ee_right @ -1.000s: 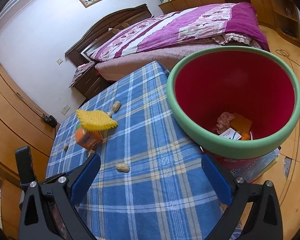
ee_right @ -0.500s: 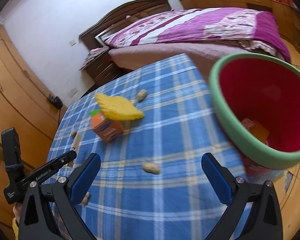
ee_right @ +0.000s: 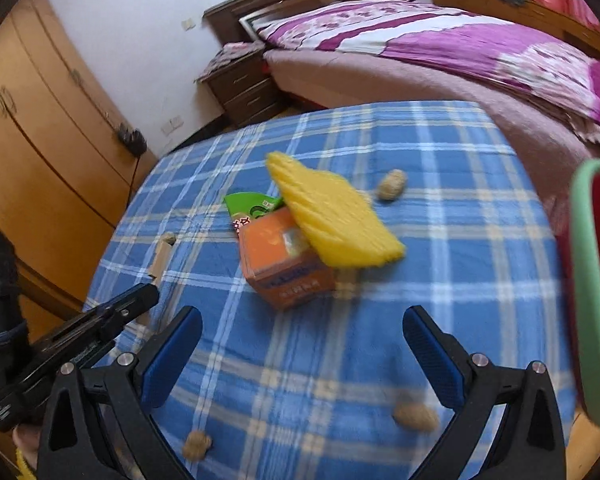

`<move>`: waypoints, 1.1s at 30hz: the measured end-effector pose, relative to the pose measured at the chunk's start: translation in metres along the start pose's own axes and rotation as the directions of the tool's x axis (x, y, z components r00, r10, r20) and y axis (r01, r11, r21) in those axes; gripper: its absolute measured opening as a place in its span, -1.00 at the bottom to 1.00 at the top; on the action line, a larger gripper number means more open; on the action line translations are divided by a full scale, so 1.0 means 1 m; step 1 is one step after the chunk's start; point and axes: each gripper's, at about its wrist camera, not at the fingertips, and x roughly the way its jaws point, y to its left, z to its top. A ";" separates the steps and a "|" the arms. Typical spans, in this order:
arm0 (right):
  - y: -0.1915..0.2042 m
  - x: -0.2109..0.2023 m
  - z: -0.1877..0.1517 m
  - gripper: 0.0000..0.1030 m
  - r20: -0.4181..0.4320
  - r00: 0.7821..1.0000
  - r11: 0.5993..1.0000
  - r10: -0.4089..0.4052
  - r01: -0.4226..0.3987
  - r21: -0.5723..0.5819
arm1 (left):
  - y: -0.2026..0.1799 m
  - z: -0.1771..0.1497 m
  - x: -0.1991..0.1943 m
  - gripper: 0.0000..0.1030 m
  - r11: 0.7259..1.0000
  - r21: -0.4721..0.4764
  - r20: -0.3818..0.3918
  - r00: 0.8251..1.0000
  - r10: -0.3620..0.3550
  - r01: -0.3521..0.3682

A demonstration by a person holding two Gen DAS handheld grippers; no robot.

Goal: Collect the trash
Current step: 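Grasp the orange box with the right tool while the left tool holds the wooden piece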

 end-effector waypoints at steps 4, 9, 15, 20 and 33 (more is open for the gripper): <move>0.006 0.018 0.010 0.95 -0.001 0.999 0.999 -0.041 0.041 -0.033 | 0.006 0.000 0.001 -0.81 1.000 -0.011 0.003 1.000 0.005 -0.005; 0.006 0.030 0.016 0.69 0.007 0.998 0.997 -0.064 0.064 -0.036 | 0.014 -0.001 0.004 -0.81 0.999 -0.033 -0.006 1.000 -0.001 0.001; 0.007 0.036 0.017 0.12 0.002 0.999 0.999 -0.036 0.036 -0.028 | 0.016 -0.002 0.005 -0.81 0.999 -0.037 -0.012 1.000 -0.004 0.003; 0.004 0.031 0.011 0.09 -0.003 1.000 1.000 -0.011 0.011 0.006 | 0.016 -0.004 0.000 -0.81 0.999 -0.039 -0.003 1.000 -0.002 0.002; -0.015 -0.024 -0.023 0.06 0.019 0.999 0.995 0.040 -0.041 0.087 | 0.002 -0.009 -0.016 -0.81 1.000 -0.012 0.014 1.000 -0.026 0.026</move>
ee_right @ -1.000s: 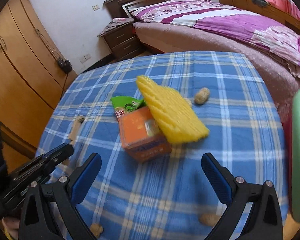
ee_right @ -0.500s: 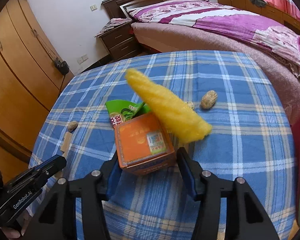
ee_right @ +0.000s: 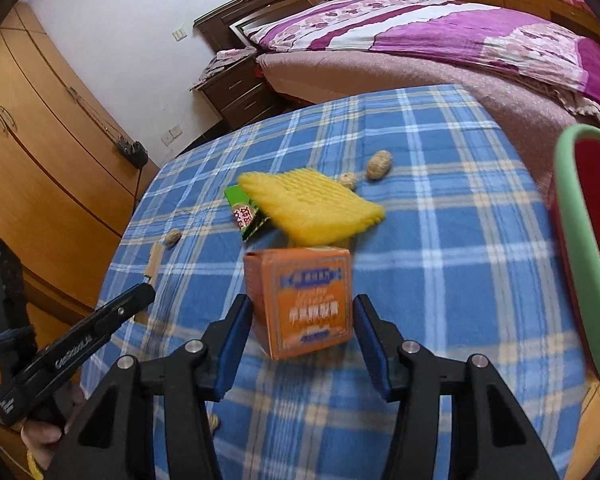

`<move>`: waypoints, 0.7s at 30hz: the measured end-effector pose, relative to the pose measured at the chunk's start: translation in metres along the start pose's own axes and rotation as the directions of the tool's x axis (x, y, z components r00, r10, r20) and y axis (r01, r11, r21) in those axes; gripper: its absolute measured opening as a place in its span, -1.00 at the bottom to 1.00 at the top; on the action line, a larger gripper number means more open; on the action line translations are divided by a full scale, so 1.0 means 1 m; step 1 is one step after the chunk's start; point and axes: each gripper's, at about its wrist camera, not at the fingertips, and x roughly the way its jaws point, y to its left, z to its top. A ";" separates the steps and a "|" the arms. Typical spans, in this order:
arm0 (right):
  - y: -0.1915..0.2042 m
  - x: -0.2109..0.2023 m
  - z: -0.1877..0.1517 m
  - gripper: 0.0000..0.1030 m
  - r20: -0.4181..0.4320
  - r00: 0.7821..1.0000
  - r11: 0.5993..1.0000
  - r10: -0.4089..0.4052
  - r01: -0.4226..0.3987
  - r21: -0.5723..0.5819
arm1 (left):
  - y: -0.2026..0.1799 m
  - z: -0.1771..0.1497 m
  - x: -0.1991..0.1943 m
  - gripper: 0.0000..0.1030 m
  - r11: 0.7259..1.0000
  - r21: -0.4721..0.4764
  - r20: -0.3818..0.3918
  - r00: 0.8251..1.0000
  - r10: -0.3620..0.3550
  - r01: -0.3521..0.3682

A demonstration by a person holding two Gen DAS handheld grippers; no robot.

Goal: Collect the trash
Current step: 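Grasp the orange box with the right tool while the left tool holds the wooden piece, then carry the wooden piece and orange box over the red bucket with both tools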

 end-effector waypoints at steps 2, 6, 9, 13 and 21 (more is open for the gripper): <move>-0.002 -0.009 -0.004 0.06 0.009 1.000 1.000 0.005 -0.005 0.010 | -0.003 -0.001 -0.003 -0.81 1.000 0.004 0.004 1.000 -0.005 0.005; -0.006 -0.025 -0.013 0.05 0.035 0.999 1.000 0.004 -0.005 0.015 | -0.009 -0.002 -0.008 -0.81 1.000 0.016 0.006 1.000 -0.016 0.016; -0.010 -0.034 -0.019 0.05 0.047 0.999 1.000 -0.002 0.001 0.020 | -0.014 -0.003 -0.012 -0.81 0.999 0.023 0.009 1.000 -0.026 0.026; -0.016 -0.047 -0.027 0.03 0.068 0.998 0.999 -0.004 0.001 0.034 | -0.019 -0.005 -0.019 -0.81 0.999 0.032 0.014 0.999 -0.041 0.041; -0.031 -0.075 -0.040 0.03 0.132 0.991 0.997 -0.001 -0.009 0.075 | -0.034 -0.011 -0.028 -0.81 0.996 0.055 0.007 0.997 -0.074 0.073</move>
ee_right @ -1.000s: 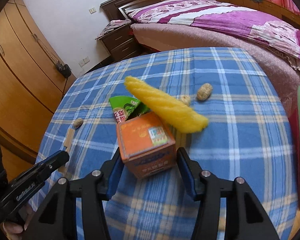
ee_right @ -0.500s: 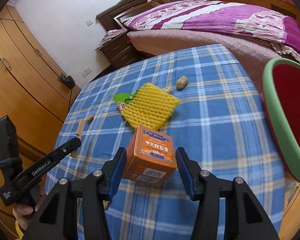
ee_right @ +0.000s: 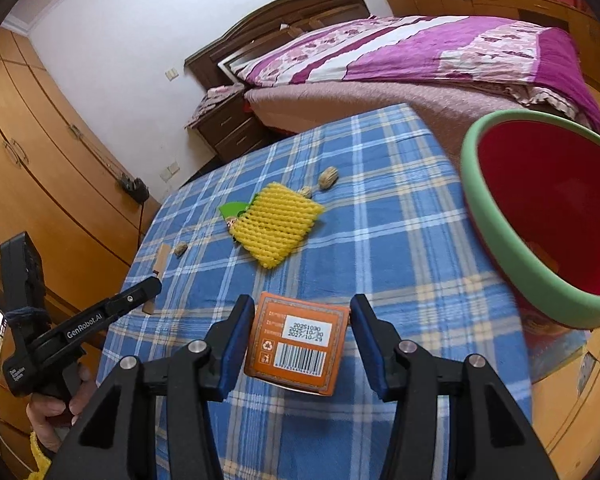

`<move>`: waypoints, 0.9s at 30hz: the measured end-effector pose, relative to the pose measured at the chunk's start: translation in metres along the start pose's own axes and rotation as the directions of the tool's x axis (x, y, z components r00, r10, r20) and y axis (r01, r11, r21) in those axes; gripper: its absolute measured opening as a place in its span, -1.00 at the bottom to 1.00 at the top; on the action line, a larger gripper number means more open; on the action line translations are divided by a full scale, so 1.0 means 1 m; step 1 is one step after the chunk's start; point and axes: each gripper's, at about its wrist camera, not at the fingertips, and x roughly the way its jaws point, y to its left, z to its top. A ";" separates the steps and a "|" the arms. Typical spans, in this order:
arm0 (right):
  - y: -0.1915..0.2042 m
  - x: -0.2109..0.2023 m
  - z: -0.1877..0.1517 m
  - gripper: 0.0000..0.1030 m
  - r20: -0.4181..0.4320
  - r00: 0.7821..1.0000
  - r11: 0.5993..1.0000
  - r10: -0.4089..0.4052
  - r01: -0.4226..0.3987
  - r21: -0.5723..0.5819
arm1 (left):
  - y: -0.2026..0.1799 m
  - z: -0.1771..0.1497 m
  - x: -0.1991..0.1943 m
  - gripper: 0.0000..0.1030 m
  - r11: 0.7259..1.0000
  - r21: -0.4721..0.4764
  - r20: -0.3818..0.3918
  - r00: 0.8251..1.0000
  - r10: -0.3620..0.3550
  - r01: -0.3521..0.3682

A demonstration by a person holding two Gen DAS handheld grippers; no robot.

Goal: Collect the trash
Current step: 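Carry the wooden piece and orange box over the red bucket with both tools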

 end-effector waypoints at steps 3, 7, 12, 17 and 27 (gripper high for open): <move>-0.006 -0.011 -0.002 0.03 0.026 1.000 1.000 -0.001 0.000 0.019 | -0.008 -0.002 -0.002 -0.81 1.000 0.018 -0.001 1.000 -0.011 0.011; -0.016 -0.024 -0.005 0.03 0.057 0.998 0.999 -0.008 0.006 0.043 | -0.017 -0.003 -0.005 -0.81 0.999 0.038 -0.002 1.000 -0.025 0.025; -0.029 -0.042 -0.005 0.03 0.099 0.995 0.997 -0.023 0.016 0.071 | -0.029 -0.005 -0.008 -0.81 0.997 0.059 -0.007 0.999 -0.044 0.045; -0.044 -0.058 -0.003 0.03 0.142 0.989 0.994 -0.041 0.026 0.106 | -0.044 -0.006 -0.006 -0.81 0.994 0.086 -0.021 0.998 -0.062 0.064; -0.076 -0.082 -0.003 0.03 0.193 0.977 0.983 -0.091 0.058 0.172 | -0.085 -0.002 -0.001 -0.81 0.980 0.166 -0.042 0.994 -0.105 0.110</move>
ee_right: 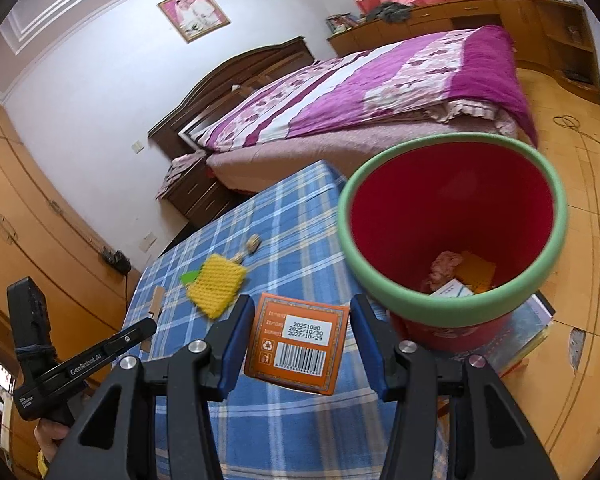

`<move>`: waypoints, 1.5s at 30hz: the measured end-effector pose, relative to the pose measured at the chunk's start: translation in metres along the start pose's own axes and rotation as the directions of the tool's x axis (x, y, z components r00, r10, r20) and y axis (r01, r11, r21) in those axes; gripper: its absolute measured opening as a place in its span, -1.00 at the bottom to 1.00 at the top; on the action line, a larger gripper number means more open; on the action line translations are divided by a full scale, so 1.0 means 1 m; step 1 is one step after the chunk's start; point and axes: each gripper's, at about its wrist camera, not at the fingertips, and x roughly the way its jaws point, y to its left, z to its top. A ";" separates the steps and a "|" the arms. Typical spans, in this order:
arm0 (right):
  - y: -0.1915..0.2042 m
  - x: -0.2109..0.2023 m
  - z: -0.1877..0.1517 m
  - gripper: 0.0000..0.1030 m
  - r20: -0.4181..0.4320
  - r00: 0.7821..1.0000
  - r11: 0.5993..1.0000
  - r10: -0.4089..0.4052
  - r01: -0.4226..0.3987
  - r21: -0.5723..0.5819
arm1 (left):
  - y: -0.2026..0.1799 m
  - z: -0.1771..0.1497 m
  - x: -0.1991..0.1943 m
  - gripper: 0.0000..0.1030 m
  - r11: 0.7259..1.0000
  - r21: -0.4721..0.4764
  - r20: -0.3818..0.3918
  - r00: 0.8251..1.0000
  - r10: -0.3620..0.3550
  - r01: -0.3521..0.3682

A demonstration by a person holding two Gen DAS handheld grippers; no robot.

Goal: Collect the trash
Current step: 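Carry the wooden piece and orange box over the red bucket with both tools, then open both tools to drop the wooden piece and box into the bucket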

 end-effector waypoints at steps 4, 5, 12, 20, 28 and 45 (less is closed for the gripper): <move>-0.014 -0.008 0.004 0.03 0.026 0.999 0.999 -0.026 0.025 0.026 | -0.016 0.006 0.004 -0.81 0.999 0.028 -0.008 1.000 -0.031 0.031; -0.017 -0.009 0.005 0.03 0.032 0.999 0.999 -0.035 0.034 0.033 | -0.021 0.007 0.006 -0.81 0.999 0.038 -0.010 0.999 -0.037 0.037; -0.043 -0.018 0.013 0.02 0.066 0.993 0.993 -0.099 0.094 0.078 | -0.053 0.018 0.018 -0.81 0.990 0.098 -0.031 0.995 -0.097 0.100; -0.070 -0.021 0.021 0.03 0.091 0.985 0.983 -0.148 0.136 0.124 | -0.101 0.027 0.037 -0.81 0.970 0.187 -0.059 0.987 -0.150 0.158; -0.098 -0.019 0.035 0.03 0.107 0.979 0.974 -0.173 0.154 0.164 | -0.143 0.029 0.065 -0.81 0.947 0.235 -0.106 0.974 -0.198 0.218; -0.123 -0.013 0.050 0.03 0.124 0.975 0.969 -0.187 0.162 0.188 | -0.183 0.021 0.107 -0.81 0.923 0.264 -0.158 0.956 -0.245 0.280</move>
